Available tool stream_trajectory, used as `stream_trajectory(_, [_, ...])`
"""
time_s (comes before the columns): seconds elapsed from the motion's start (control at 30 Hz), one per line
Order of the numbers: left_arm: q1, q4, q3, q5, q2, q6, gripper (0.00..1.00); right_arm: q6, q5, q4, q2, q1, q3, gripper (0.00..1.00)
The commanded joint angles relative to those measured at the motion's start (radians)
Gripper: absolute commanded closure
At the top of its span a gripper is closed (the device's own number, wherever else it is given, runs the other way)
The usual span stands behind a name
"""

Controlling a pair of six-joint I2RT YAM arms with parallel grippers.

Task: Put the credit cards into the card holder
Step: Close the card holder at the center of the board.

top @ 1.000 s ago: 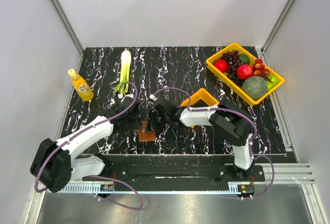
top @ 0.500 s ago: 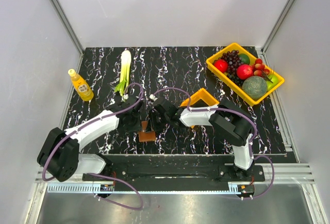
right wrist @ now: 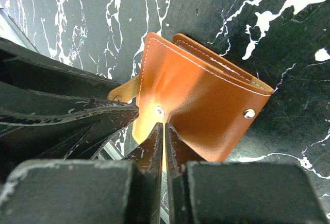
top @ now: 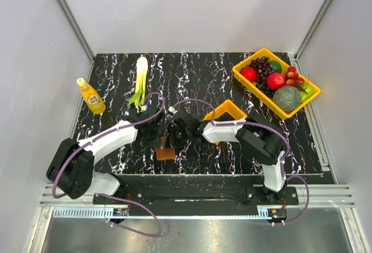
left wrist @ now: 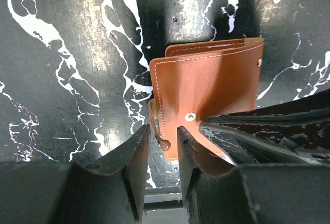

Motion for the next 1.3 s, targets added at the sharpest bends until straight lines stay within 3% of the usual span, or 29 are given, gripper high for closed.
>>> stream_trajectory(0.0, [-0.003,-0.005,0.037,-0.017,0.021,0.010,0.69,-0.023,0.029,-0.027,0.022,0.010,0.013,0.91])
stream_trajectory(0.23, [-0.003,-0.012,0.041,-0.023,0.015,0.008,0.72,-0.026,0.026,-0.026,0.026,0.010,0.013,0.91])
stream_trajectory(0.37, [-0.001,-0.015,0.045,-0.021,0.007,0.008,0.79,-0.027,0.025,-0.026,0.028,0.010,0.015,0.91])
stream_trajectory(0.73, [-0.003,-0.029,0.046,-0.034,-0.030,0.002,0.83,-0.027,0.019,-0.026,0.034,0.010,0.018,0.91])
stream_trajectory(1.27, [-0.003,-0.014,0.029,-0.034,-0.061,-0.001,0.79,-0.027,0.009,-0.027,0.042,0.010,0.024,0.91])
